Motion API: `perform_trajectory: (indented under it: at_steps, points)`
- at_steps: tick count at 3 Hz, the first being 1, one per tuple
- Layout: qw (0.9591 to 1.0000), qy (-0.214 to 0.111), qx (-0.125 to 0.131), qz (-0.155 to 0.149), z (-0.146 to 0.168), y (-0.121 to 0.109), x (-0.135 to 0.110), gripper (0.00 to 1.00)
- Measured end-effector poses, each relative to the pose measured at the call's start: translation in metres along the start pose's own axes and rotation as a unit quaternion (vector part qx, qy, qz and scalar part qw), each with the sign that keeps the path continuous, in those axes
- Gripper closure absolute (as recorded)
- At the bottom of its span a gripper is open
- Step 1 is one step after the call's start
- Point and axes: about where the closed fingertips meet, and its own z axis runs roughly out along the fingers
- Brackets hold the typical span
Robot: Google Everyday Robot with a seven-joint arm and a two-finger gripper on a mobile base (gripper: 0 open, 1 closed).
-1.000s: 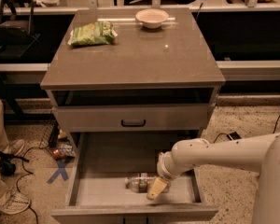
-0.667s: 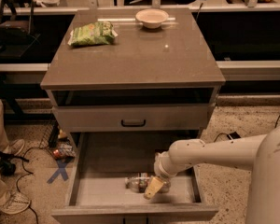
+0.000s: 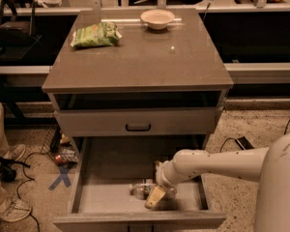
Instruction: Pick water bottle from middle drawer and place on counter
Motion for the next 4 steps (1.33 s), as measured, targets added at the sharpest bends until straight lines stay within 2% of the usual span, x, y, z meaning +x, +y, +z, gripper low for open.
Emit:
perform_trajectory:
  at_steps: [1,3,4]
  points:
    - [0.9999,-0.013,-0.005,-0.005,0.01,0.002,0.001,0.11]
    - [0.9987,-0.049,-0.012,-0.003,0.021,0.003,0.001,0.6]
    - [0.9963,-0.084,-0.018,0.01,0.024,0.007,0.002,0.83]
